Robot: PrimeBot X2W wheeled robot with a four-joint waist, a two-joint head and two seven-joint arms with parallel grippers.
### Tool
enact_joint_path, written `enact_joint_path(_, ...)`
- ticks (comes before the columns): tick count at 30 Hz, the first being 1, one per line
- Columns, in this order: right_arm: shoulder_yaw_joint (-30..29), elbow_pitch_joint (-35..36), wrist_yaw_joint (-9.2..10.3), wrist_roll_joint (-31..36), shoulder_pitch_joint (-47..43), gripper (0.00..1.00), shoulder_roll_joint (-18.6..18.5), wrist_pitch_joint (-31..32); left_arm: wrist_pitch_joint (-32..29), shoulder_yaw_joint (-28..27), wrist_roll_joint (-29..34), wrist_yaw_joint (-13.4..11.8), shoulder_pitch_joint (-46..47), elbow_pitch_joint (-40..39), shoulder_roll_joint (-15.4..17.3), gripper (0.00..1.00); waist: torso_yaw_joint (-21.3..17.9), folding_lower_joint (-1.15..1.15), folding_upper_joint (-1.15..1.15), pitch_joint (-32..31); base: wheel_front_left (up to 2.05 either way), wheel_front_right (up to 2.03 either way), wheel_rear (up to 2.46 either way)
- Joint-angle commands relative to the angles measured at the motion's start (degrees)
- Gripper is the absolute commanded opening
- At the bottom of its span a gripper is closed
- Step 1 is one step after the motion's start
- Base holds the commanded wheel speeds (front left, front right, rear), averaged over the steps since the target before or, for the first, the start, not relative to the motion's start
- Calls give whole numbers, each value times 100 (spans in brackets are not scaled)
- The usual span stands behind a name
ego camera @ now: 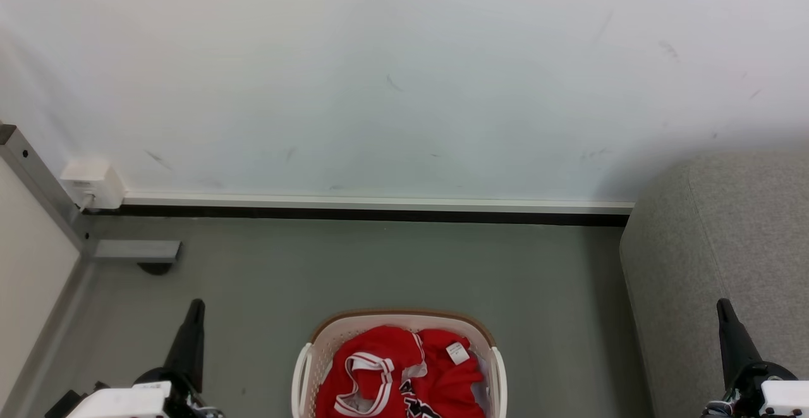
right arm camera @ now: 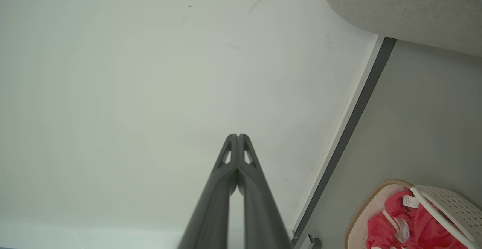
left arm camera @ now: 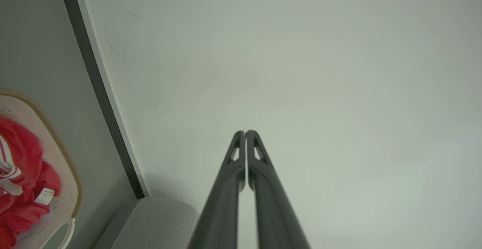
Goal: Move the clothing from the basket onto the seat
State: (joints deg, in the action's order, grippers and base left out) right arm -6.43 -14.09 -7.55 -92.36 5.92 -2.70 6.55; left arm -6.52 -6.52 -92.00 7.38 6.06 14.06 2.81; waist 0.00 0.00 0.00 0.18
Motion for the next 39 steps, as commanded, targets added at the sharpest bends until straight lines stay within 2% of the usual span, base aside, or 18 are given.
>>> enact_joint_path(1, -19, 19, 14, -11, 77, 0, -40, 12, -19, -12, -81, 30, 41, -16, 13, 0, 0, 0, 0, 0, 0, 0, 0)
enact_joint_path(15, -19, 19, 14, -10, 77, 0, -40, 12, -19, -12, -81, 30, 41, -16, 13, 0, 0, 0, 0, 0, 0, 0, 0)
enact_joint_path(16, 0, 0, 0, 0, 0, 100, 0, -1, 1, 1, 1, 0, 0, 0, 0, 100, 0, 0, 0, 0, 0, 0, 0)
enact_joint_path(27, 112, -11, 1, 209, -185, 100, 34, -228, 228, 251, 98, -19, -93, 127, -25, 100, 10, 0, 0, 3, 0, 0, 0)
enact_joint_path(39, 282, 189, 2, 1698, -286, 100, -13, -545, 545, 506, 849, -80, -94, 116, -16, 100, 37, 0, 0, 3, 0, 0, 0)
